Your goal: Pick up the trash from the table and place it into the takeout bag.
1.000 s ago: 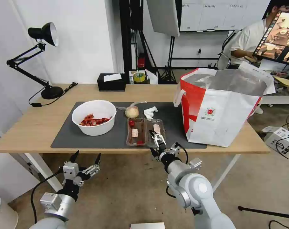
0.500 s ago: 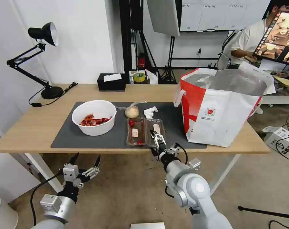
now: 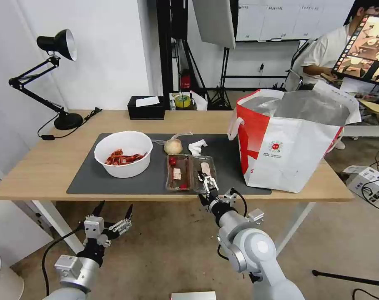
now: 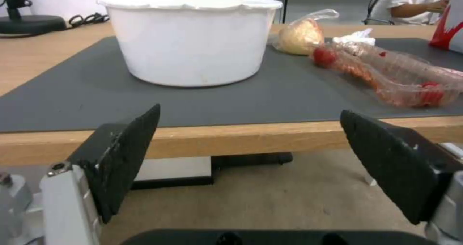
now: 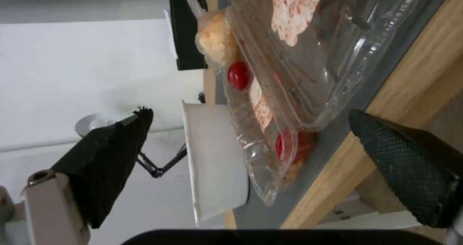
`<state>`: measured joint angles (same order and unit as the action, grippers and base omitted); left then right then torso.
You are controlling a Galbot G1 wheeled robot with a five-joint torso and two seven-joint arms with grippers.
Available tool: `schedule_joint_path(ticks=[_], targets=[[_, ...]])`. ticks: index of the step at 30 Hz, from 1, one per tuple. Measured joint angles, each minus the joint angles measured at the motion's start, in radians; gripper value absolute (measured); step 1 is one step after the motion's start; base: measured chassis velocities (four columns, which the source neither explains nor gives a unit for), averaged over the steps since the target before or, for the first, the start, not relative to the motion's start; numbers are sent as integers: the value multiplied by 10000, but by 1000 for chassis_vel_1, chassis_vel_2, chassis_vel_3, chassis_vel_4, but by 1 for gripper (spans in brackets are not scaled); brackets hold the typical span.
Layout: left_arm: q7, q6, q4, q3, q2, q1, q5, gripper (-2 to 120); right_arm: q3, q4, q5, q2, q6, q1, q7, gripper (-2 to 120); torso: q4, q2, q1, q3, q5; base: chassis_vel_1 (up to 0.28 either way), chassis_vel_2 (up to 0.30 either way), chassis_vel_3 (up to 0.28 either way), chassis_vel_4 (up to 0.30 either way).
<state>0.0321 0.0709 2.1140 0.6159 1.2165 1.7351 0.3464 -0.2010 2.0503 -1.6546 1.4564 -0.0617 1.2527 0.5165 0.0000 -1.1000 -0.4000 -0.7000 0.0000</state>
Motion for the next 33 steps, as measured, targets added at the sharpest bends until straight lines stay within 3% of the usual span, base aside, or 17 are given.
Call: schedule_joint_path(ticks=[33], targets=[[5, 86, 62, 96, -28, 56, 26, 100, -146, -552, 252, 216, 62, -698, 90, 100, 0, 0, 0, 0, 0, 0, 0, 0, 0]])
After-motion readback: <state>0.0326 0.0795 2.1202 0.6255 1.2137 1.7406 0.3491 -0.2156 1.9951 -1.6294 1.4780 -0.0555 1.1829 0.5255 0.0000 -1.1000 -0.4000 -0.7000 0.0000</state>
